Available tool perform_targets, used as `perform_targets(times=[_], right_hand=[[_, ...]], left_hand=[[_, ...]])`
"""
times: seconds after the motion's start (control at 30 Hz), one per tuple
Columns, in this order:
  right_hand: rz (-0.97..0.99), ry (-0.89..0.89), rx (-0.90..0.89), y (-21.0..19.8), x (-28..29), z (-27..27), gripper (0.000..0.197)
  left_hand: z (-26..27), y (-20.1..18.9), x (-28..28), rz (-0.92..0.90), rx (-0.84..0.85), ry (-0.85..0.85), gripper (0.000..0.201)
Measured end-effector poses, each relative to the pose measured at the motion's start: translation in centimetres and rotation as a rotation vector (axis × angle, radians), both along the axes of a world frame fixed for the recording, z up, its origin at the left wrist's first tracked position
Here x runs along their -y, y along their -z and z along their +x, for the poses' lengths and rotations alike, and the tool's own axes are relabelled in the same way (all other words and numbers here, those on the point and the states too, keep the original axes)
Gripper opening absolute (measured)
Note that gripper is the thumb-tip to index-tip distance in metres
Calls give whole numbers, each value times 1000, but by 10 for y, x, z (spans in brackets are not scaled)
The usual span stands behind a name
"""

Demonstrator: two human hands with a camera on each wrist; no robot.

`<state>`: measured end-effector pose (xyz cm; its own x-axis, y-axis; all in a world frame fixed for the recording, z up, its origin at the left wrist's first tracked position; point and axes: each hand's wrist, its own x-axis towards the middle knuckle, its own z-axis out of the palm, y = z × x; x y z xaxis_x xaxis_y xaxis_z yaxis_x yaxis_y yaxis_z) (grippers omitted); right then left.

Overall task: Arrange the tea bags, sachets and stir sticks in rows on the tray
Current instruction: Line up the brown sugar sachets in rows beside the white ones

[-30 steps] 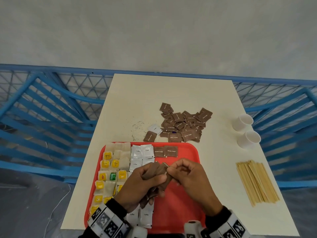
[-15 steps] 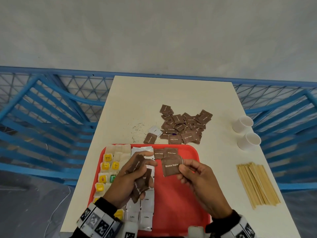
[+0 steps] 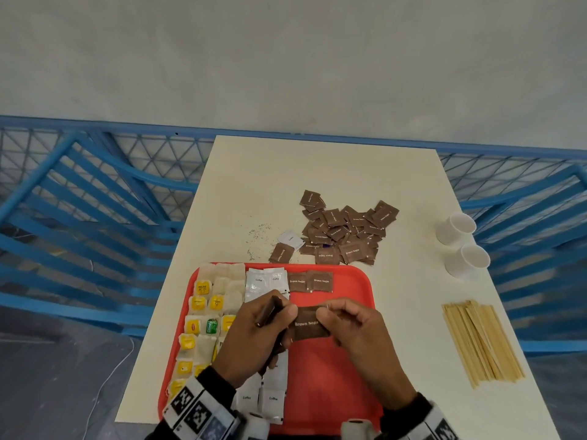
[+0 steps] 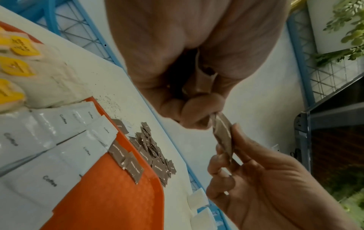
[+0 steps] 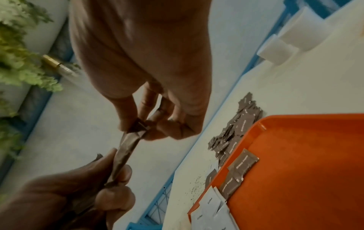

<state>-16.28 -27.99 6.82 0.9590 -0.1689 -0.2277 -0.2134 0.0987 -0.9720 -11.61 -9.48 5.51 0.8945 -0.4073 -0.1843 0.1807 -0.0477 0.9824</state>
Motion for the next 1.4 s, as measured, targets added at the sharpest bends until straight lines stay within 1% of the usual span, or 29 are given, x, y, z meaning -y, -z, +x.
perform_targets(times=[0.03,0.13,0.17,0.2,0.27,0.33,0.4,0.47,0.53,0.57,0.63,0.7,0.77,0.8,0.87,0.9,0.97,1.07,1.2,1.3,1.4], right_hand=[[-85,21,45,1,-1,0,4],[-379,51,203,9,-7,-3,11],[-406,57,213,12,-8,-4,12],[-365,63,191,13,-8,-5,12],[-209,71,103,17,-4,-4,10],[-132,79,59,21,-2,-4,7],[-44,30,7,22,-3,-2,2],[9,-74,-78,21,-5,0,10],[-93,-174,-131,22,-7,5,6],[-144,-189,-149,25,-6,10,7],[-213,-145,-184,35,-1,21,10],[-286,-59,-219,52,6,36,16],[-407,9,-256,74,13,52,19],[-450,23,-283,84,16,59,18],[-504,22,-349,104,19,70,15],[-531,8,-378,113,19,73,16],[-571,-13,-425,126,16,77,19],[-577,4,-466,137,9,82,20],[-608,39,-470,140,2,83,25],[-631,50,-485,141,2,85,23],[-663,46,-500,138,5,85,27]], left_hand=[[0,2,-2,-1,-17,11,30],[1,7,-6,-39,-89,28,28],[1,8,-8,-39,-100,31,29],[1,9,-8,-36,-101,37,31],[1,12,-9,-26,-101,45,33],[2,15,-11,-10,-111,42,33],[4,19,-15,5,-124,53,32],[6,21,-17,21,-135,80,29],[8,22,-17,51,-135,80,30],[10,24,-17,73,-139,54,31],[13,28,-19,131,-171,-44,33],[15,31,-25,160,-218,-109,33],[15,32,-32,181,-245,-103,34],[13,32,-35,192,-255,-89,34],[12,34,-40,207,-270,-76,35],[12,35,-43,213,-278,-81,34],[11,37,-45,211,-294,-93,32],[10,37,-44,188,-318,-92,30],[8,33,-42,195,-314,-65,31],[8,30,-41,205,-297,-39,32],[7,30,-39,211,-306,-5,34]])
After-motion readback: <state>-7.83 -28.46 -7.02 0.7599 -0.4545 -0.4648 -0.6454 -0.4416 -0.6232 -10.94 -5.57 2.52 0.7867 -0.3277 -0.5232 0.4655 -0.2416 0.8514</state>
